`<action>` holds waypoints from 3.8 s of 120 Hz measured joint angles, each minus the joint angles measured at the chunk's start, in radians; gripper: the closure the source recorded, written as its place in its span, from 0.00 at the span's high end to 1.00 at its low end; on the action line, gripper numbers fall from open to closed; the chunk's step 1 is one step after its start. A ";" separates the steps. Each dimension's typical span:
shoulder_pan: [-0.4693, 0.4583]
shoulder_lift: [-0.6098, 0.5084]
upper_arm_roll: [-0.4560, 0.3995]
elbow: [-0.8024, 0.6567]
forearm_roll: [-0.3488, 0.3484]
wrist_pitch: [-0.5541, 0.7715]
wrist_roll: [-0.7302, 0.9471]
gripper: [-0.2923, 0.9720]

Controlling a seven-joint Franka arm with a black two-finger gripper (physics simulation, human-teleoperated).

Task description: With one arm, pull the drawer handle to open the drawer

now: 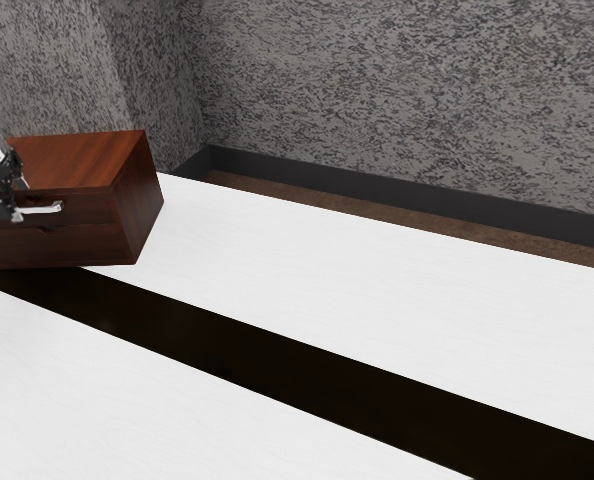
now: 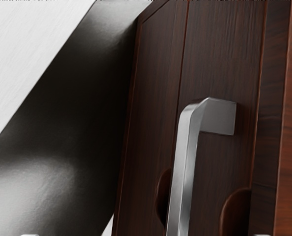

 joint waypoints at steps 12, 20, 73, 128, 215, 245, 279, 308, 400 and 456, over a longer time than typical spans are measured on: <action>0.005 0.012 -0.004 0.008 -0.001 0.003 0.009 0.65; 0.009 0.024 -0.004 0.009 -0.001 0.004 0.014 0.64; 0.049 0.077 -0.040 0.039 -0.016 0.007 0.038 0.61; 0.056 0.077 -0.053 0.041 -0.013 0.000 0.076 0.49; 0.054 0.029 -0.053 -0.007 -0.008 -0.063 0.117 0.26; 0.053 -0.012 -0.053 -0.050 -0.007 -0.081 0.123 0.24; 0.052 -0.046 -0.053 -0.093 -0.006 -0.097 0.127 0.22; 0.052 -0.085 -0.051 -0.134 -0.006 -0.105 0.128 0.22; 0.052 -0.213 -0.047 -0.291 -0.001 -0.103 0.125 0.21; 0.054 -0.273 -0.037 -0.359 0.008 -0.098 0.122 0.21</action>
